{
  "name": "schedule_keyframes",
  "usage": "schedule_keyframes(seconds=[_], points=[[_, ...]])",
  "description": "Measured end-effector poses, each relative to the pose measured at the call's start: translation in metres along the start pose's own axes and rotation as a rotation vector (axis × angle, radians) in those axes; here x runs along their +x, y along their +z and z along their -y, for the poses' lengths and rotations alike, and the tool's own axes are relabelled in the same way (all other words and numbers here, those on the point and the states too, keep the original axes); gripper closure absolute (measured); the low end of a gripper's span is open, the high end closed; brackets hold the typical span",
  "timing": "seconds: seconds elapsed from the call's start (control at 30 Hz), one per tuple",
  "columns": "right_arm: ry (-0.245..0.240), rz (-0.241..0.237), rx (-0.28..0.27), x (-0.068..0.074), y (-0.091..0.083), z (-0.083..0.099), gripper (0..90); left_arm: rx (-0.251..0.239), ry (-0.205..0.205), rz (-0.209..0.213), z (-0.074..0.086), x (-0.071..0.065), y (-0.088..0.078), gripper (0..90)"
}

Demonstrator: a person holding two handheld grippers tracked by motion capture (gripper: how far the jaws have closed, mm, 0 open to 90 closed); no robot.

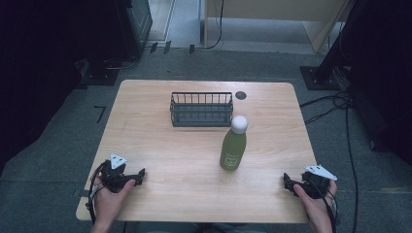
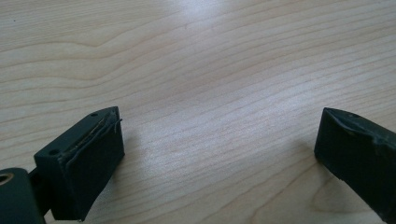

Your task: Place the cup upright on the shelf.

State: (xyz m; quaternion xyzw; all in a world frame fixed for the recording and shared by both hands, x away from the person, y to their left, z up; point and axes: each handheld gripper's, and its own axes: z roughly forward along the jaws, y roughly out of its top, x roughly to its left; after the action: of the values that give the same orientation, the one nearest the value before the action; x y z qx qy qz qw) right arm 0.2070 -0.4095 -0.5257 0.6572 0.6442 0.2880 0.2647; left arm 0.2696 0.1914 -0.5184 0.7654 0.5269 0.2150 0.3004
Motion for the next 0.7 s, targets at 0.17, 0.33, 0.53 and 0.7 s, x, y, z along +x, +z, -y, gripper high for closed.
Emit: schedule_keyframes(seconds=[0.17, 0.33, 0.53, 0.7], points=[[0.005, -0.003, -0.008, 0.002, -0.002, 0.000, 2.7, 0.000, 0.000, 0.000, 0.000, 0.000, 0.000, 1.5], [0.005, -0.035, -0.033, 0.012, -0.008, -0.007, 2.7, 0.000, 0.000, 0.000, 0.000, 0.000, 0.000, 1.6], [-0.014, -0.067, -0.065, 0.027, -0.016, -0.020, 2.7, 0.000, 0.001, 0.000, 0.000, 0.000, 0.000, 1.6], [-0.029, -0.087, -0.079, 0.042, -0.021, -0.028, 2.8, 0.000, 0.000, 0.001, 0.000, 0.000, 0.000, 1.5]])
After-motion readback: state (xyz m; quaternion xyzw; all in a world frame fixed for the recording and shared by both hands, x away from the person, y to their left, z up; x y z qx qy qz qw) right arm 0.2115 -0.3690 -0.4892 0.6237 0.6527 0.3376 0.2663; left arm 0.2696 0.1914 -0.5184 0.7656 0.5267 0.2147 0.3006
